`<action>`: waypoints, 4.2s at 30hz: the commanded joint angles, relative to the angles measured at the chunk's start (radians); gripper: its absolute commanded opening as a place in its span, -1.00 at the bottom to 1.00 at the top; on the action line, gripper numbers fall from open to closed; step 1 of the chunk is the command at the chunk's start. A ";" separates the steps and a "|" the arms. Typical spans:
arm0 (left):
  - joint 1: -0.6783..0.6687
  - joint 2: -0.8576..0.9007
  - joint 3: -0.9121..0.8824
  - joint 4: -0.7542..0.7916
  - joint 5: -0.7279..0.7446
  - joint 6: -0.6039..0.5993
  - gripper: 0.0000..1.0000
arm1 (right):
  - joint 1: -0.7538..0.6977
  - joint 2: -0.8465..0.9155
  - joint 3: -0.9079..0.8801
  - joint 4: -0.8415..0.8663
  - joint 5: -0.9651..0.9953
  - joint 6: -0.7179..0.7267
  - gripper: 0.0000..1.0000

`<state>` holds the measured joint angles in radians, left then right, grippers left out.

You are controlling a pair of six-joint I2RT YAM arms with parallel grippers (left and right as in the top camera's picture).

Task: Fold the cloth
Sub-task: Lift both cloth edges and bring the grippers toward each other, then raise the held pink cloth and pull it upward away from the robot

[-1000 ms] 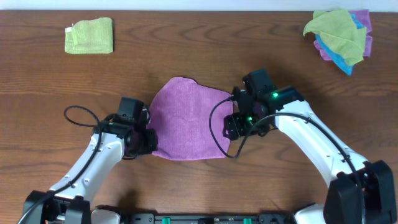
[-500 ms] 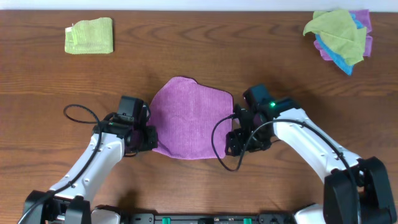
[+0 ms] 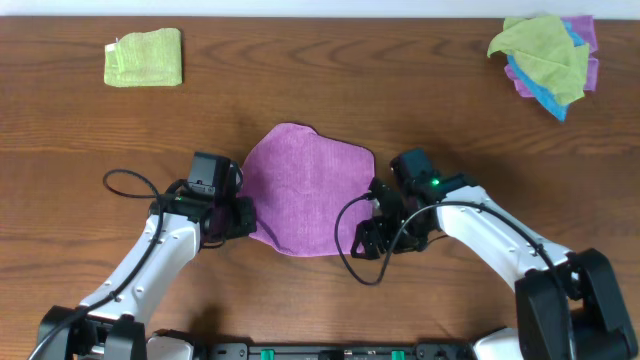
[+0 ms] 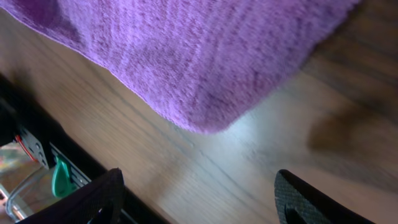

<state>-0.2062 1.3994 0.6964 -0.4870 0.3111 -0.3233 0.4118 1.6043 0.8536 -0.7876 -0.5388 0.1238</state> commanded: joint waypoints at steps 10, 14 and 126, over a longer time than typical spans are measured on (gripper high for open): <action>-0.004 -0.002 0.132 -0.010 0.027 -0.020 -0.89 | 0.028 -0.001 -0.079 0.132 -0.011 0.078 0.56; -0.004 -0.002 0.141 -0.010 0.027 -0.020 -0.89 | 0.028 0.006 -0.114 0.204 -0.011 0.127 0.52; -0.004 0.153 0.658 0.197 -0.083 0.267 -0.89 | -0.073 0.142 0.903 0.006 0.461 0.106 -0.97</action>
<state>-0.2115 1.5490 1.3273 -0.2691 0.2546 -0.1097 0.3477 1.7466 1.7355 -0.7750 -0.0959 0.2512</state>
